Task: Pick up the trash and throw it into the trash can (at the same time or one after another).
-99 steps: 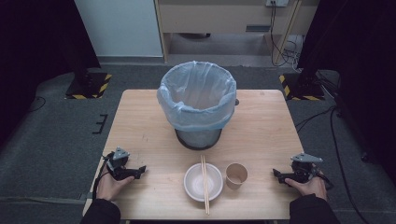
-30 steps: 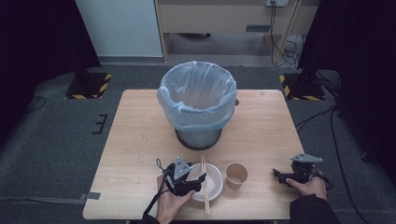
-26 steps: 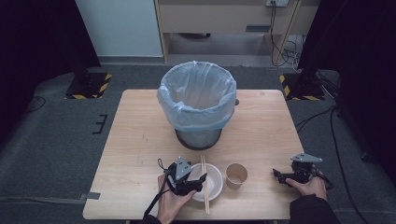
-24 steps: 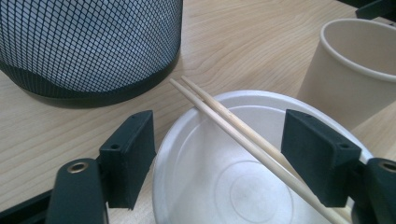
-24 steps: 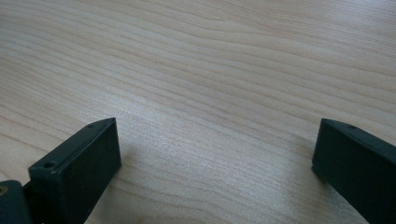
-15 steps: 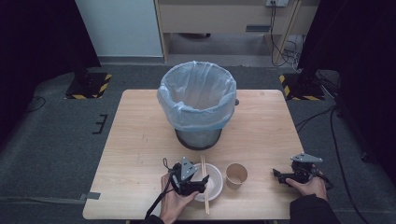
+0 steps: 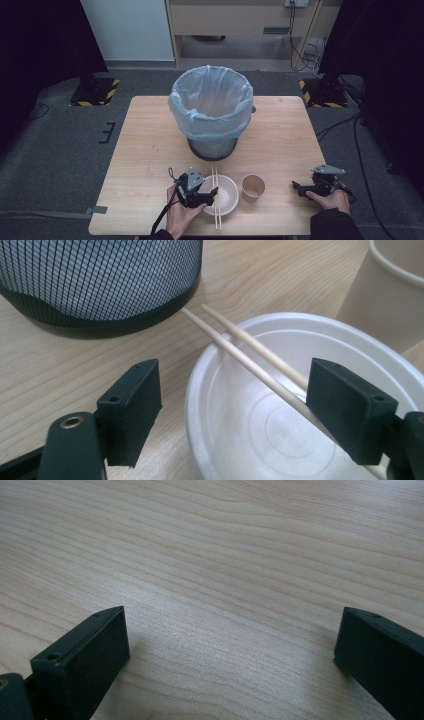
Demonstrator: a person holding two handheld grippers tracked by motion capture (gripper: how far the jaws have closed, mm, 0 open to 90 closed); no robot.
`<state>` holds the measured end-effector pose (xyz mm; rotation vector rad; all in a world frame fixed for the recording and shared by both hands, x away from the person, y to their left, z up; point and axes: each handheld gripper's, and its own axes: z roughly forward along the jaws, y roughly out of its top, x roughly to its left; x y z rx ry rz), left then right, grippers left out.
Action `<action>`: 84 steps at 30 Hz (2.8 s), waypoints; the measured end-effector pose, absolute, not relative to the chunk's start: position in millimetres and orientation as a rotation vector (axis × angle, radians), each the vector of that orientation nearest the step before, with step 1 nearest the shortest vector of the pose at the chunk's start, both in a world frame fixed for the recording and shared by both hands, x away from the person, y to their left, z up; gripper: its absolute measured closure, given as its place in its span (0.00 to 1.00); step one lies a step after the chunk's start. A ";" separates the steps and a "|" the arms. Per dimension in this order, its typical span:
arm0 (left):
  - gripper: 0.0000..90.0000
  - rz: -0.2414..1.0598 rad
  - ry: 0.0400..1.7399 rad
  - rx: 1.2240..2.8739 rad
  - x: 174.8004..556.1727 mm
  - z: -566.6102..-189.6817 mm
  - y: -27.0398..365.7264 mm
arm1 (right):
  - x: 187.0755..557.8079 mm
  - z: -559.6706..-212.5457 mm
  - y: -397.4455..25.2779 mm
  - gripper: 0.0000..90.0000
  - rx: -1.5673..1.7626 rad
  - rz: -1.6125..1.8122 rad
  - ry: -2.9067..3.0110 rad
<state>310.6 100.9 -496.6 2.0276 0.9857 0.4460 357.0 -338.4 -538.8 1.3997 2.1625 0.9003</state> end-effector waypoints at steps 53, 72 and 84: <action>0.74 0.350 1.012 2.092 308.9 -494.7 95.7 | 357.0 -538.8 -338.4 0.01 1.400 0.900 2.163; 0.94 0.297 1.014 2.107 311.8 -496.0 96.9 | 357.0 -538.8 -338.4 0.01 1.399 0.900 2.163; 0.95 0.286 1.012 2.069 312.0 -487.6 101.4 | 357.1 -538.8 -338.5 0.01 1.399 0.901 2.164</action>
